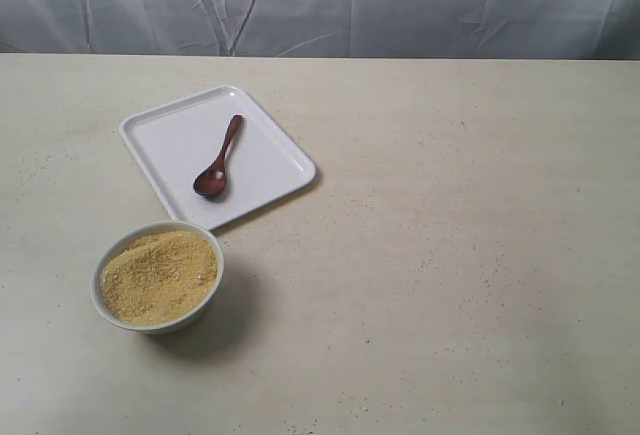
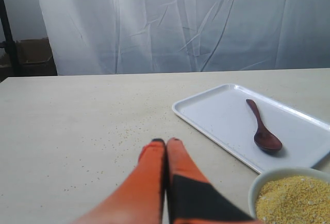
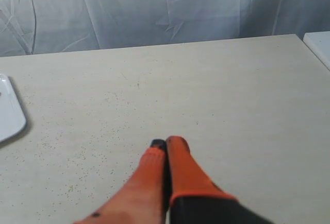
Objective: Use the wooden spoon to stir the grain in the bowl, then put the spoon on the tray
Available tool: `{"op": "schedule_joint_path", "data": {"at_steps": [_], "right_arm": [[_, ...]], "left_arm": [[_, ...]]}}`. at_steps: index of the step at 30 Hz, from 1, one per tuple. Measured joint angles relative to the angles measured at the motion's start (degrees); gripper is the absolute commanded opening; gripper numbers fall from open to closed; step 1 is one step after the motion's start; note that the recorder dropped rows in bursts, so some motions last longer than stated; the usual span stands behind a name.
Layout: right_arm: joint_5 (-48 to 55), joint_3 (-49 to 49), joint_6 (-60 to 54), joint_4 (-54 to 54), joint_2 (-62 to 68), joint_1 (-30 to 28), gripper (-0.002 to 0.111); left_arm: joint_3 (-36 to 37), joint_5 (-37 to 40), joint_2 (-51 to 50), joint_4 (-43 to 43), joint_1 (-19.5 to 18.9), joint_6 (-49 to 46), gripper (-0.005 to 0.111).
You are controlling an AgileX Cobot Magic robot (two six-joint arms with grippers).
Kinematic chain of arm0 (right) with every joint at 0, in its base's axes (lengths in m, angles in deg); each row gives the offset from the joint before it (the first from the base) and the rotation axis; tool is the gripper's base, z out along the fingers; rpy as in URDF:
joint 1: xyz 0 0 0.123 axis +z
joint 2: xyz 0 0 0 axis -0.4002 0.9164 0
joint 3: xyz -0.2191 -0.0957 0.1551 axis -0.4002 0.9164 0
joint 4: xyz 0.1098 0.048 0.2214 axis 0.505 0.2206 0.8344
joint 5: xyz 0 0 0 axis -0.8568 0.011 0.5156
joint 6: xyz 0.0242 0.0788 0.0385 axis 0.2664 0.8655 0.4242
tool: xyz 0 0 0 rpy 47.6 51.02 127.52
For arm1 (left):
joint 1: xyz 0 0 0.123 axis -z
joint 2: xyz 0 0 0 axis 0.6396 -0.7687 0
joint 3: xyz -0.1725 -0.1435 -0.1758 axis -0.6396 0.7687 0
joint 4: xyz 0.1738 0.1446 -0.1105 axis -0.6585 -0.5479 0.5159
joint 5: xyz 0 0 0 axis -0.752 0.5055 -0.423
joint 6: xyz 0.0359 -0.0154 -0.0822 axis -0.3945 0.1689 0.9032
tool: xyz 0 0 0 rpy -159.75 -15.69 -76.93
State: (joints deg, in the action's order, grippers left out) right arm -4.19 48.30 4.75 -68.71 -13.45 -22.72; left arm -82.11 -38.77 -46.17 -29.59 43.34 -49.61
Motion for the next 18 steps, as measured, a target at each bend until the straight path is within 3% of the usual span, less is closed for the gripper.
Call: {"op": "schedule_joint_path", "data": {"at_steps": [18], "right_arm": [[0.32,0.0,0.0,0.11,-11.49,-0.11,-0.001]], "left_arm": [[0.0,0.0,0.0,0.0,0.0,0.0,0.0]]}}
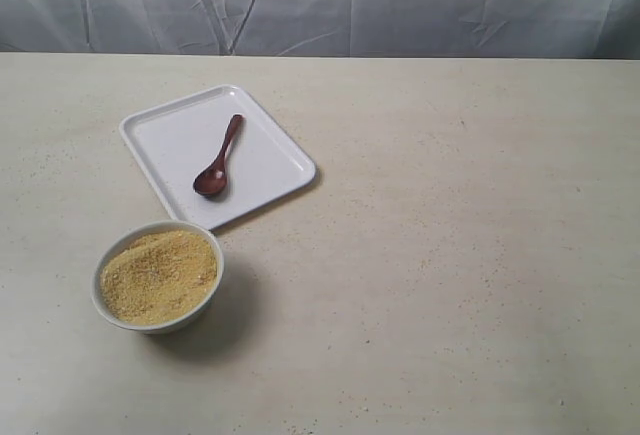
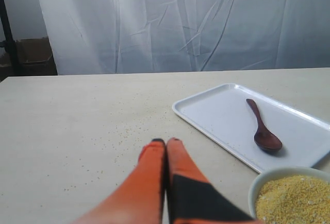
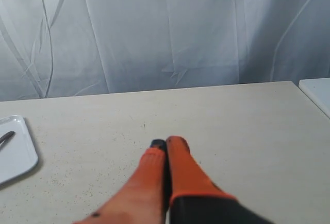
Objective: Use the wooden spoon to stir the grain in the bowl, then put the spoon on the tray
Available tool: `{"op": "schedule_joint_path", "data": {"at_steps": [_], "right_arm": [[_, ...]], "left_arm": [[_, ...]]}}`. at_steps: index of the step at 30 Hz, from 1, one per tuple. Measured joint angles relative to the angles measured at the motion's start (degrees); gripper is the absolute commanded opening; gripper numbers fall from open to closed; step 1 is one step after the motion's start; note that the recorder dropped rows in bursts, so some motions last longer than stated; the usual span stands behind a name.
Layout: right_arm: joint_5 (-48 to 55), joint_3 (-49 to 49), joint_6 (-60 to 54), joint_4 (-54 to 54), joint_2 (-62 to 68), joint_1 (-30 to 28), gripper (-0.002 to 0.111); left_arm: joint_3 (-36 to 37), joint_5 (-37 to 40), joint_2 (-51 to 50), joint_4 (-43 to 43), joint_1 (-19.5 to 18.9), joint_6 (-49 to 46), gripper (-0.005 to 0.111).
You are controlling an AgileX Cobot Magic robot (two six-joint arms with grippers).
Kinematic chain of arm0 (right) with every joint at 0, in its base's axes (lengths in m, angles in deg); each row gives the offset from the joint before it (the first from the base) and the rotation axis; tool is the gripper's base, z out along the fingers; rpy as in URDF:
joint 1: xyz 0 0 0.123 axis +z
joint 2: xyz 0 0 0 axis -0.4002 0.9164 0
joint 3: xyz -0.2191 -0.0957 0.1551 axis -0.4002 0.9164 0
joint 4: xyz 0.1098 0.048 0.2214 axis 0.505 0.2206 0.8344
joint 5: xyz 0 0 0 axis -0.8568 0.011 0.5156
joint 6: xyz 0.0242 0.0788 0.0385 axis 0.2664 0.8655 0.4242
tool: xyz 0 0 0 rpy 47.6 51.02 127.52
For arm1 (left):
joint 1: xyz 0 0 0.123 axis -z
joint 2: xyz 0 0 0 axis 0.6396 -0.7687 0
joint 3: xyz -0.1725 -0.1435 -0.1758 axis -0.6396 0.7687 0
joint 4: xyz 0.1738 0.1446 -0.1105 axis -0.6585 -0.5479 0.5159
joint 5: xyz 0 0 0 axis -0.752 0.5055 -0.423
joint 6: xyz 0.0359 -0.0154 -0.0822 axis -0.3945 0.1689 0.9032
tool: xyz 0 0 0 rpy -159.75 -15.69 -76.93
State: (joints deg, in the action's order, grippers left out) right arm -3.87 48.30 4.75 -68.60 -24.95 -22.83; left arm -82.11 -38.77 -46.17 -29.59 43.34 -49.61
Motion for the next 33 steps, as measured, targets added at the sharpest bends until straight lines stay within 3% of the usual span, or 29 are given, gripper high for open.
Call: {"op": "schedule_joint_path", "data": {"at_steps": [13,20,33], "right_arm": [[-0.69,0.71,-0.1,-0.12,0.0,-0.43,-0.001],[-11.57,10.1,-0.1,-2.71,0.1,-0.43,-0.001],[-18.78,20.55,-0.1,-3.17,0.1,-0.43,-0.001]], "left_arm": [[0.0,0.0,0.0,0.0,0.0,0.0,0.0],[0.0,0.0,0.0,0.0,0.0,0.0,0.0],[0.0,0.0,0.0,0.0,0.0,0.0,0.0]]}}
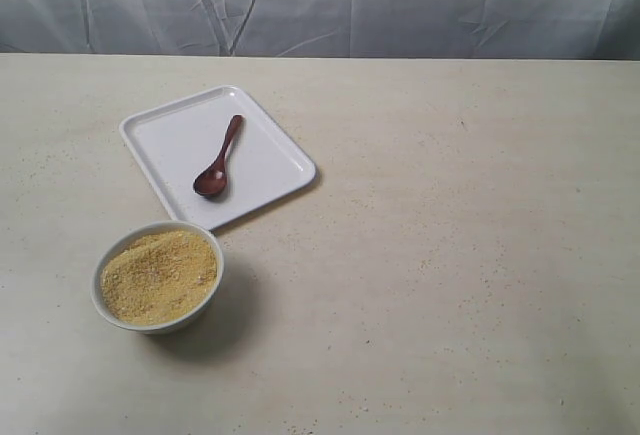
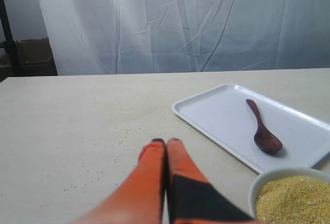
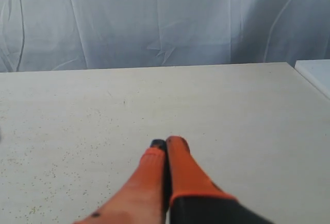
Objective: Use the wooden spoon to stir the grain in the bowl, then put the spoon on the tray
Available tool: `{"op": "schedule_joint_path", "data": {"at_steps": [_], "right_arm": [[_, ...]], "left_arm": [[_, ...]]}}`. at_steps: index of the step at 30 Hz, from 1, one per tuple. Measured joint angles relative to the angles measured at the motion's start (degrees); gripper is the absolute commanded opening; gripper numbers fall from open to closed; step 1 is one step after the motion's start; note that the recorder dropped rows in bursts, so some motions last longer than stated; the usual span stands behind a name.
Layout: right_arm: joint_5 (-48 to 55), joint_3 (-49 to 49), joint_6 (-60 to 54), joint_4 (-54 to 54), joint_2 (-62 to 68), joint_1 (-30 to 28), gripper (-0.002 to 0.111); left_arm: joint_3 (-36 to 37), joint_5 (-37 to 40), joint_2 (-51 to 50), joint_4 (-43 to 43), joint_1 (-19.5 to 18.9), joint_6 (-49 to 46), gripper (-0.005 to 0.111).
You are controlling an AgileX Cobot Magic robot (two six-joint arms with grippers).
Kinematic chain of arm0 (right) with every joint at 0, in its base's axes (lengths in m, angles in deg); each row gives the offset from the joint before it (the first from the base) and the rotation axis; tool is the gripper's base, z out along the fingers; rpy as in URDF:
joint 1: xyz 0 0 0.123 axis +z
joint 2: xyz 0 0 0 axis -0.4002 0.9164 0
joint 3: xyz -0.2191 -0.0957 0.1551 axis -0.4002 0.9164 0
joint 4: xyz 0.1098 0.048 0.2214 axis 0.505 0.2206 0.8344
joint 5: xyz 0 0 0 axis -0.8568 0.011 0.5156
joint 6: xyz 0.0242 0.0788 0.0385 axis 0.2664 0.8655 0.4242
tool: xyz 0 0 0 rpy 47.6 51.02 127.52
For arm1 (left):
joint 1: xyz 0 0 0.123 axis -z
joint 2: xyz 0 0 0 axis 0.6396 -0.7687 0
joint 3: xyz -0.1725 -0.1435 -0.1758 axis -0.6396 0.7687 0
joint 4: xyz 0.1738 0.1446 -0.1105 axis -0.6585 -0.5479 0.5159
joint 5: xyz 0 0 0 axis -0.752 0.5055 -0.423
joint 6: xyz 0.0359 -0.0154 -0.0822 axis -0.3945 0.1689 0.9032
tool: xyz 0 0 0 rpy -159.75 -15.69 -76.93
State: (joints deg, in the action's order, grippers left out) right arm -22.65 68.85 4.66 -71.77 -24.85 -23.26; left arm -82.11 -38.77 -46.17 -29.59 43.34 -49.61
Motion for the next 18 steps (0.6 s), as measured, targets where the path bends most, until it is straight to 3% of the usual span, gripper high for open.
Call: {"op": "schedule_joint_path", "data": {"at_steps": [18], "right_arm": [[-2.79,7.66,0.0,0.0,0.0,0.0,-0.001]], "left_arm": [[0.0,0.0,0.0,0.0,0.0,0.0,0.0]]}}
